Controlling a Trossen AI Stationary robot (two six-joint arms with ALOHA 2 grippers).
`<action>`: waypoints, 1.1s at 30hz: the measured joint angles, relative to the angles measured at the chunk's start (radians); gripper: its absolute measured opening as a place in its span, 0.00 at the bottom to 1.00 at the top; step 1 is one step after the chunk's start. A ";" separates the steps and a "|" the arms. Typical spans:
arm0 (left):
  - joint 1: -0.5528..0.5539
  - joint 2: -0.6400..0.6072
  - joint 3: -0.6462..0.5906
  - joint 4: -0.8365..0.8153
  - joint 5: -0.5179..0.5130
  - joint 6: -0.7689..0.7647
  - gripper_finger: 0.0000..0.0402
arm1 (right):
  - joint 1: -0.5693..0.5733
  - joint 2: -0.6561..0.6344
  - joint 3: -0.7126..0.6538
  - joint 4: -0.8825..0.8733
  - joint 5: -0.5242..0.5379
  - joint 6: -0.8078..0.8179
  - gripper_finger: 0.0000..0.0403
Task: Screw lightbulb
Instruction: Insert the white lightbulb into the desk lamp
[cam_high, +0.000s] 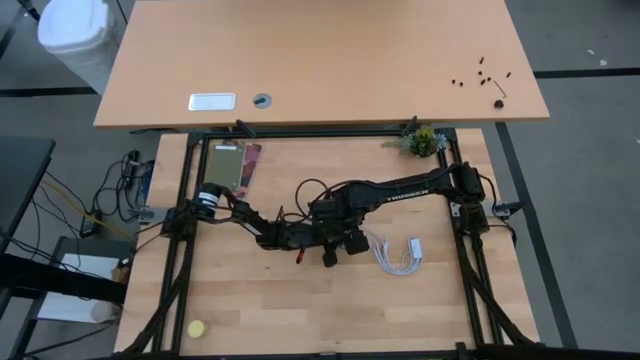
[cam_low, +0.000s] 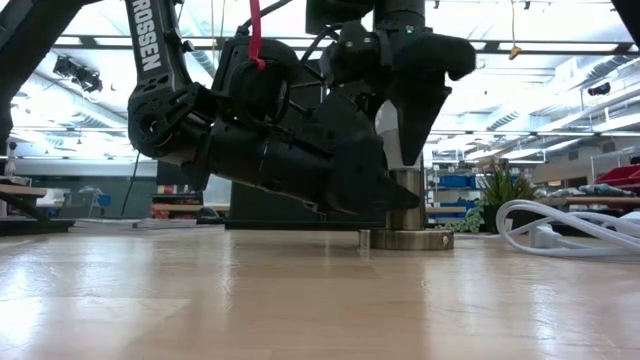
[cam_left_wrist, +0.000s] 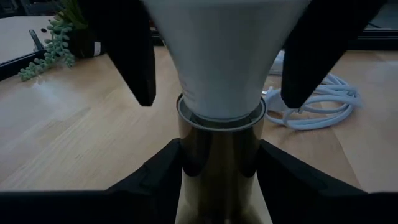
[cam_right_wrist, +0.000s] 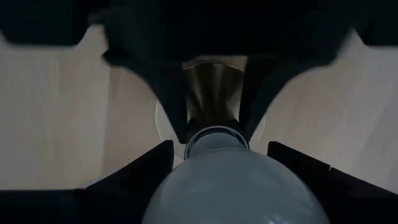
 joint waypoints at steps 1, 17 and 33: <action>0.000 0.000 0.000 0.000 0.000 0.000 0.46 | 0.000 0.000 0.000 0.000 0.000 0.046 0.65; 0.000 0.000 0.000 -0.001 -0.001 0.000 0.46 | -0.002 0.001 0.000 -0.004 0.022 0.894 0.67; 0.000 0.000 0.000 0.000 -0.005 0.000 0.46 | -0.014 0.003 0.010 -0.019 -0.002 0.816 0.82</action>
